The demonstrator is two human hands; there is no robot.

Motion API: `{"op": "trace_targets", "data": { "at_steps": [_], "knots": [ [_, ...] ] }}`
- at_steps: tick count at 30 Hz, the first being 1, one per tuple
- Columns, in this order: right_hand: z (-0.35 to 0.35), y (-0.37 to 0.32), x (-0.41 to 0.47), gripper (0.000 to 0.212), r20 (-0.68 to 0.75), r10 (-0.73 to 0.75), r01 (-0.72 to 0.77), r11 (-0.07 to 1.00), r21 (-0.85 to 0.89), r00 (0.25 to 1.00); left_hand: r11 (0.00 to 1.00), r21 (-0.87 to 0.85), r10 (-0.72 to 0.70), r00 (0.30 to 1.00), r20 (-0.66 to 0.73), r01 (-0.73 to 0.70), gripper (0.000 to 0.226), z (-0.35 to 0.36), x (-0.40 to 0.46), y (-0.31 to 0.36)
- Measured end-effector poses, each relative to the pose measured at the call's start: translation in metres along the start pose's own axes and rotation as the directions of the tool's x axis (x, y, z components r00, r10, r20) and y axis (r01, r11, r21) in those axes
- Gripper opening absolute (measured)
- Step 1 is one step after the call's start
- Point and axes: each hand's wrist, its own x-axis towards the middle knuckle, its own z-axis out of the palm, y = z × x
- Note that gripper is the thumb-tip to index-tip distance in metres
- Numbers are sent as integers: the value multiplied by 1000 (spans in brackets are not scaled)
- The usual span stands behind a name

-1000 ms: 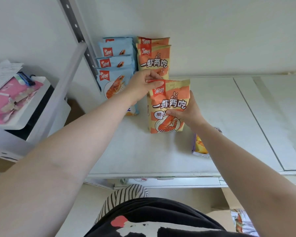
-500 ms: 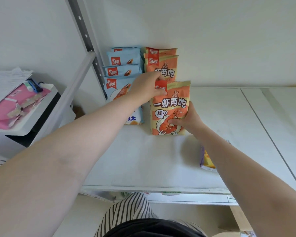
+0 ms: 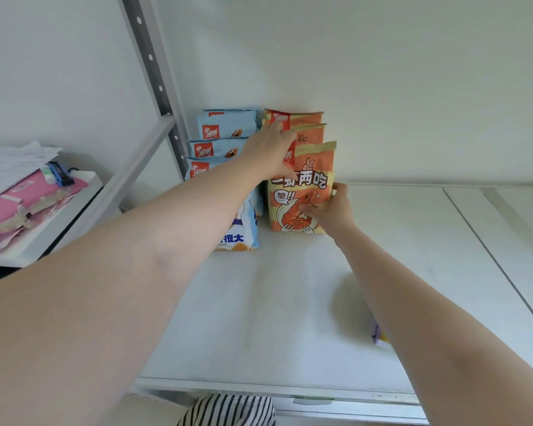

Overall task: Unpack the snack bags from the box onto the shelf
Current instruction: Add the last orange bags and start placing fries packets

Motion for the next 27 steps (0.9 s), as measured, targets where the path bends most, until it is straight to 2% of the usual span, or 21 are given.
{"op": "trace_targets", "data": {
  "at_steps": [3,8,11,15,24,27],
  "knots": [
    [6,10,-5,88,20,-38,38,999,-13,999,997,79,-14,999,-34,17,83,3,7,-1],
    [15,15,-2,74,76,-52,55,998,-33,996,989,150,26,997,-78,-14,86,6,15,0],
    [14,14,2,72,149,-75,89,992,-92,986,979,197,54,998,-16,-50,93,12,18,-4],
    [15,14,5,84,212,-80,100,991,-86,974,975,220,18,995,102,-40,105,22,22,-12],
    [29,15,1,84,110,-4,6,1000,-17,994,980,195,15,993,118,-38,101,26,29,-14],
    [28,13,-3,86,118,7,-6,1000,-14,993,977,207,24,993,112,-47,100,27,29,-15]
  ]
}}
